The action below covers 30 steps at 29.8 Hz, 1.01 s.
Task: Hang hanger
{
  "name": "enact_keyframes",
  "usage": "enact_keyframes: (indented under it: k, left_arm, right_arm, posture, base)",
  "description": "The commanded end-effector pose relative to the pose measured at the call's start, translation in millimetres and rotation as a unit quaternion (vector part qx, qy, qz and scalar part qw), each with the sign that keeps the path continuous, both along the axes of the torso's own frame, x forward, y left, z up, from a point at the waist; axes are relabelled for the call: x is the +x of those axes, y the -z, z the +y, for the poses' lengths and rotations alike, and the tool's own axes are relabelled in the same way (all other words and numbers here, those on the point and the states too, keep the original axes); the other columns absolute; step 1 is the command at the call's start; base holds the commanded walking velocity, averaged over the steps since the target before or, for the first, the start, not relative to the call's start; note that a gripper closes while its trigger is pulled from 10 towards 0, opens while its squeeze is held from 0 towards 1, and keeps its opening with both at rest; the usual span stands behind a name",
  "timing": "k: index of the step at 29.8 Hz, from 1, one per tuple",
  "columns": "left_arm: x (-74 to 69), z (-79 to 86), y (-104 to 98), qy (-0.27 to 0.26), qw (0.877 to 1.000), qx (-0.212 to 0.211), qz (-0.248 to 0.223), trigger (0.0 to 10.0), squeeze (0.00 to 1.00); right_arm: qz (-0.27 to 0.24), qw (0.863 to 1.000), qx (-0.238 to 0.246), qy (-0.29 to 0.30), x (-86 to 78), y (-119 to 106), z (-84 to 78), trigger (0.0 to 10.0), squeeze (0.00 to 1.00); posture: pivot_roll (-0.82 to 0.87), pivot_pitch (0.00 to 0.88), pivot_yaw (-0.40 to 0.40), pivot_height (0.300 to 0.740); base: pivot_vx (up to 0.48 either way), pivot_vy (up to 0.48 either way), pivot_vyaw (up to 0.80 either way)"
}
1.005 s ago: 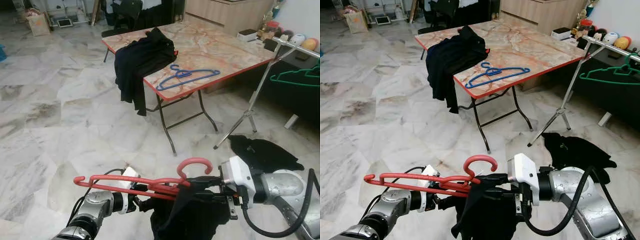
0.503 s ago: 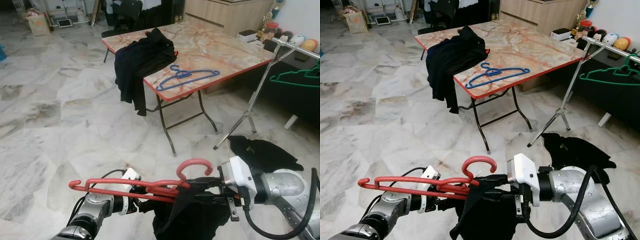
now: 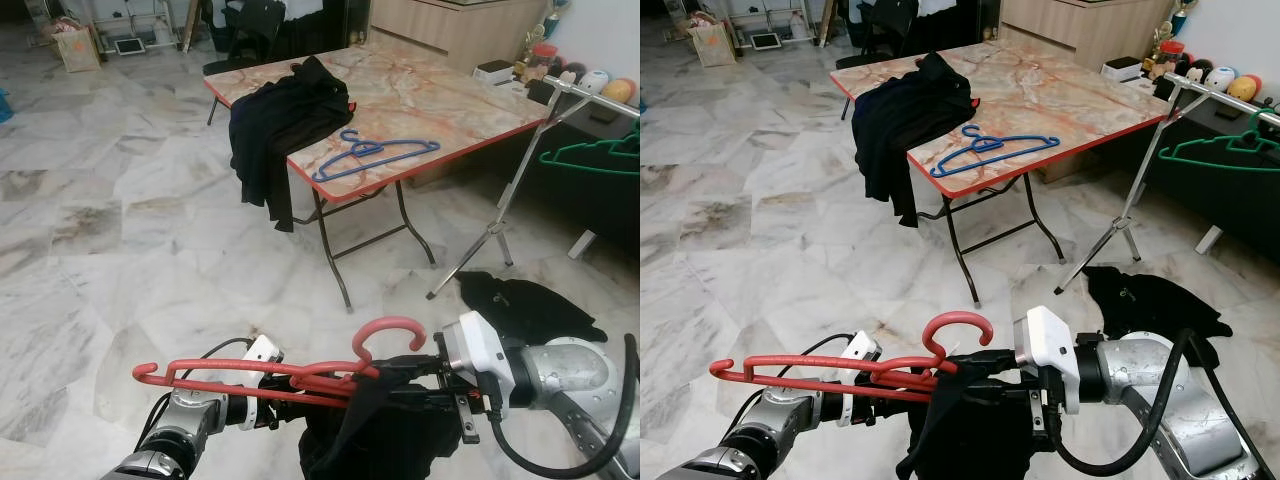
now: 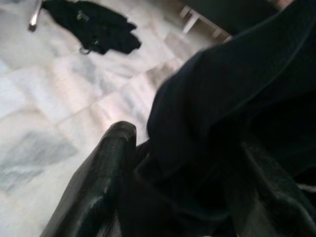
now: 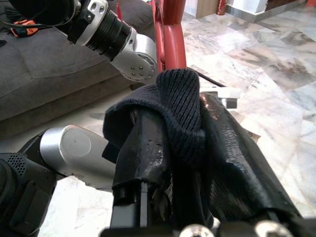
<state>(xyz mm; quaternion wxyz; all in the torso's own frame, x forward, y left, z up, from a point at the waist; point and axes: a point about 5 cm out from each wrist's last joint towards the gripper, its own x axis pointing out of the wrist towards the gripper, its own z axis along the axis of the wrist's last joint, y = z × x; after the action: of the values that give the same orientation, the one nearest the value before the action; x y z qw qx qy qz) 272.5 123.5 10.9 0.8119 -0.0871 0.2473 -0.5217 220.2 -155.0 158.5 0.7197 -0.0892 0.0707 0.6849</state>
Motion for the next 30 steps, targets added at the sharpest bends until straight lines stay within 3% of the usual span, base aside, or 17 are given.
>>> enact_keyframes:
  k: [1,19,26,29,30]
  left_arm:
    - [3.9,-2.1,-6,0.008,1.0,-0.014,-0.003,0.0,0.0]
    - [-4.7,-0.8,-2,0.048,0.998,-0.026,0.023,0.0,0.0]
    - [-4.2,2.4,0,0.037,0.999,-0.007,0.017,0.0,0.0]
    - [-1.8,6.3,2,0.01,1.0,0.023,0.005,0.0,0.0]
    - [-0.7,13.3,7,-0.028,0.997,0.065,-0.005,0.0,0.0]
  right_arm:
    - [-0.027,0.999,0.008,-0.016,-0.5,-13,3.8,10.0,0.0]
    - [-0.028,0.999,0.007,-0.014,1.2,-13,3.6,10.0,0.0]
    - [-0.03,0.999,0.006,-0.011,2.6,-12,3.6,10.0,0.0]
    - [-0.041,0.999,-0.002,0.003,5.6,-10,1.8,10.0,0.0]
    - [-0.053,0.998,-0.026,0.022,9.7,-4,-2.6,10.0,0.0]
  posture:
    - [-0.1,0.0,-0.032,0.74]
    - [-0.1,0.0,-0.032,0.74]
    - [-0.09,0.0,-0.031,0.74]
    - [-0.09,0.0,-0.028,0.74]
    - [-0.09,0.0,-0.026,0.74]
  base:
    - [0.0,0.0,0.0]
    - [0.0,0.0,0.0]
    - [0.0,0.0,0.0]
    - [0.0,0.0,0.0]
    - [0.0,0.0,0.0]
